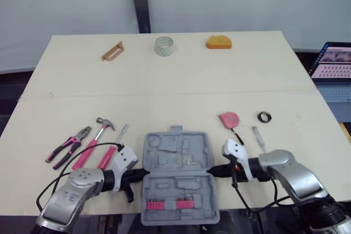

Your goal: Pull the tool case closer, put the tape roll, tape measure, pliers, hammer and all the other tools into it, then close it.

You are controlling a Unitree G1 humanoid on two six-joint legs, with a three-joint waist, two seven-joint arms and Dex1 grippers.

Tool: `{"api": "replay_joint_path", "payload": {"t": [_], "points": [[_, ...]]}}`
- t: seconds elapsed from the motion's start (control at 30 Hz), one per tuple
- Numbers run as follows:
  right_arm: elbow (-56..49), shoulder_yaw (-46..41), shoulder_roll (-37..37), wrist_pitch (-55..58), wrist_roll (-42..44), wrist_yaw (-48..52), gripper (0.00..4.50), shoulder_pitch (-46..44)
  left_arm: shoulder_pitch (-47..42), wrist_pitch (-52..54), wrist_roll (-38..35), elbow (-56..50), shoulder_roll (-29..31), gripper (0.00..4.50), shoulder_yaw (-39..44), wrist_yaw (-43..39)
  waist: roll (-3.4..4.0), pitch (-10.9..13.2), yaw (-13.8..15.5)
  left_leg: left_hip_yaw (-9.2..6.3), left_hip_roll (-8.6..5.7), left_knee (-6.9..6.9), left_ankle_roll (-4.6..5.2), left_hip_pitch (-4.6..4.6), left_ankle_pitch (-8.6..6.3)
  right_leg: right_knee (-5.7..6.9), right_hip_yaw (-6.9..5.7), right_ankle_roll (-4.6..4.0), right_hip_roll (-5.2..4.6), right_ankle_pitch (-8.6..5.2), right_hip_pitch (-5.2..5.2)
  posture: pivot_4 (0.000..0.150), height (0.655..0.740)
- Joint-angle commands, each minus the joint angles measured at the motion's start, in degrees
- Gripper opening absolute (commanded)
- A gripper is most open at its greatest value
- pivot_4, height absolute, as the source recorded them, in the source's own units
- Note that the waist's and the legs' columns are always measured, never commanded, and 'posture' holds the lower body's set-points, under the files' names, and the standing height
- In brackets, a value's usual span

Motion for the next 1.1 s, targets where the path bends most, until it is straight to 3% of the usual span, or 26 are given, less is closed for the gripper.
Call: {"api": "replay_joint_path", "payload": {"t": [0.03,1.1], "points": [[-3.13,0.73,-0.08,-0.53,2.60,1.17,0.05,0.42,1.79,0.91,-1.18,-1.01,0.42,0.00,-2.41,-1.44,0.00,0.00,0.03,0.00,0.00,0.00,0.00,0.00,0.00,-0.01,0.00,0.00,0.00,0.00,0.00,0.150,0.7400],[-4.72,0.78,-0.91,-0.15,3.73,0.10,0.05,2.03,4.58,-0.71,-1.58,-1.11,0.71,0.00,-1.56,-0.22,0.00,0.00,0.09,0.01,0.00,0.00,0.00,0.00,-0.01,-0.03,0.01,0.00,0.00,0.00,0.00,0.150,0.7400]]}}
